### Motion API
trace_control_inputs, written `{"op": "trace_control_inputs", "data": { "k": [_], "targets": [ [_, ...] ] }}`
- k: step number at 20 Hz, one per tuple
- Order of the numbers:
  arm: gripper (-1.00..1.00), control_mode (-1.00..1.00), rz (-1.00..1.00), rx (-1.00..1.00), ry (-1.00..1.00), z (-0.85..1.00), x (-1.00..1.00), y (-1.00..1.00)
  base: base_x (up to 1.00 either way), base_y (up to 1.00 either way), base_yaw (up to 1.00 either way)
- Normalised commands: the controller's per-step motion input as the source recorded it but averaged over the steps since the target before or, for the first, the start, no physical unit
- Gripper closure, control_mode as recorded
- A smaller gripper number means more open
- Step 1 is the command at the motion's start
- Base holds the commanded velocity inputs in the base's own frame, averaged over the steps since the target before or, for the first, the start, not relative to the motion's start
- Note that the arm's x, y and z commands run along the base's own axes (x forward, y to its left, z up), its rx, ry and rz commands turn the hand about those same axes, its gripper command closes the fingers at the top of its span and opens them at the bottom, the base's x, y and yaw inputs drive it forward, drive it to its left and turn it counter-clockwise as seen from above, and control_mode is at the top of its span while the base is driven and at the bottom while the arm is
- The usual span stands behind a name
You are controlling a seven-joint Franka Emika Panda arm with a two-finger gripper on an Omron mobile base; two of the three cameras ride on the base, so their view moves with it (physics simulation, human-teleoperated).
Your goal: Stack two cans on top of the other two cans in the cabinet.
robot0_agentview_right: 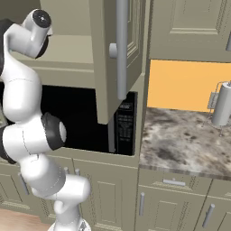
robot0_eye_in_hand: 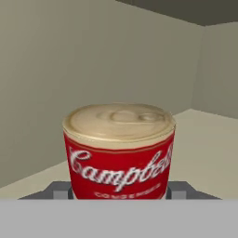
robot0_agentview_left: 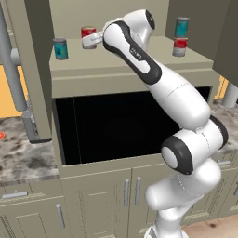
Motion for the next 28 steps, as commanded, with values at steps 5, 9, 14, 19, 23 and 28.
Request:
{"op": "trace_control_inputs", "data": {
  "k": [5, 9, 14, 19, 23, 28],
  "targets": [
    [1.00, -1.00, 0.00, 0.10, 0.00, 0.32, 0.01, 0.06, 0.00, 0.00, 0.00],
    [1.00, -1.00, 0.00, 0.02, 0.00, 0.30, 0.01, 0.10, 0.00, 0.00, 0.00],
    [1.00, -1.00, 0.00, 0.00, 0.00, 0.23, 0.00, 0.18, 0.00, 0.00, 0.00],
    [1.00, -1.00, 0.00, 0.00, 0.00, 0.12, 0.00, 0.28, 0.00, 0.00, 0.00],
    [1.00, -1.00, 0.00, -0.01, 0.00, -0.01, 0.03, 0.34, 0.00, 0.00, 0.00],
    [1.00, -1.00, 0.00, 0.00, 0.00, -0.05, 0.11, 0.22, 0.00, 0.00, 0.00]
  ]
}}
